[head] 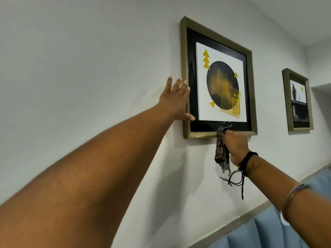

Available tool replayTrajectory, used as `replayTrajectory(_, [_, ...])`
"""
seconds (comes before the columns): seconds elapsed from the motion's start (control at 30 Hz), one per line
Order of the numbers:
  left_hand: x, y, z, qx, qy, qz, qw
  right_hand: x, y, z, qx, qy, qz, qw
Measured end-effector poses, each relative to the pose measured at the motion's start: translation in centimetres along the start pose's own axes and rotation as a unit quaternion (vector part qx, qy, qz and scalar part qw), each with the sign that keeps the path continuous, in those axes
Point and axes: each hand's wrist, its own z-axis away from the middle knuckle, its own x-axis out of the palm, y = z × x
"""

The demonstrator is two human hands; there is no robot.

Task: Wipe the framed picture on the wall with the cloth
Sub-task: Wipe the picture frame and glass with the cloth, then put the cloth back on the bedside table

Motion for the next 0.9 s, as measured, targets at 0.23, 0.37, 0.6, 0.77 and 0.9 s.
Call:
replayTrajectory(0.23, [2.0,5.7,13.5,-0.083,-0.033,0.332,0.939,1.0,1.4,9.9,0.171,-0.162,-0.209,0.949])
replayTrajectory(0.37, [3.9,9.8,27.3,-0.240,-0.042,0.527,0.814,0.9,5.3,19.6,0.273,-0.244,-0.302,0.880])
replayTrajectory(0.6, [8.2,19.2,60.6,-0.525,-0.232,0.623,0.532,-4.1,21.7,44.3,0.480,-0.315,-0.183,0.798])
replayTrajectory(0.77, [9.1,26.3,80.7,-0.639,-0.360,0.601,0.318,-9.5,33.8,61.7,0.705,-0.243,-0.025,0.666])
replayTrajectory(0.9, [11.7,32.2,92.1,-0.671,-0.435,0.570,0.190,-13.4,43.9,71.3,0.790,-0.235,0.106,0.556])
